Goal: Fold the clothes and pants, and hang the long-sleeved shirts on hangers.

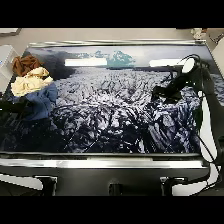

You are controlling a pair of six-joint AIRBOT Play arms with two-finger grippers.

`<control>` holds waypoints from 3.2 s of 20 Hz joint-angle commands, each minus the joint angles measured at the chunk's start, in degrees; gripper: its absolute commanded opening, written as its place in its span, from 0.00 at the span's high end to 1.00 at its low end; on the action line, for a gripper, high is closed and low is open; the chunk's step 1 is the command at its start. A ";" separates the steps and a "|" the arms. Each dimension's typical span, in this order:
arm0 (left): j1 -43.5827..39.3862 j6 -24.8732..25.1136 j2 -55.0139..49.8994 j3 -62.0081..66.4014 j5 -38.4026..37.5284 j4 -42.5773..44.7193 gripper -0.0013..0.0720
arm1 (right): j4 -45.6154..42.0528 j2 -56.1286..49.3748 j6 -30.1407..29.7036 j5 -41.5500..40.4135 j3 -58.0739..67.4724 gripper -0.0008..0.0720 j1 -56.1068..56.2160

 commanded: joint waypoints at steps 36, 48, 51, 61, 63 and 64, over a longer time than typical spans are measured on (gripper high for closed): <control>-38.27 7.28 17.81 2.58 -26.32 8.63 0.00 | -9.92 26.25 2.16 0.90 -26.71 0.04 0.02; -5.09 18.36 21.51 -29.49 -15.93 -7.45 0.00 | 14.36 25.18 -7.15 -13.84 -50.42 0.02 0.07; -8.72 18.47 20.37 -31.10 -11.91 -7.45 0.00 | 15.80 25.18 -7.21 -15.34 -51.82 0.02 0.07; -20.35 13.94 20.65 -31.06 -4.31 -8.96 0.94 | 22.67 24.61 -5.97 -22.75 -58.45 0.19 0.07; -21.03 13.97 22.18 -31.06 -4.52 -9.51 0.95 | 24.06 22.73 -5.79 -22.99 -59.58 0.25 0.09; -21.03 13.97 23.15 -31.06 -4.52 -9.64 0.95 | 24.02 21.81 -5.81 -23.06 -59.63 0.54 0.07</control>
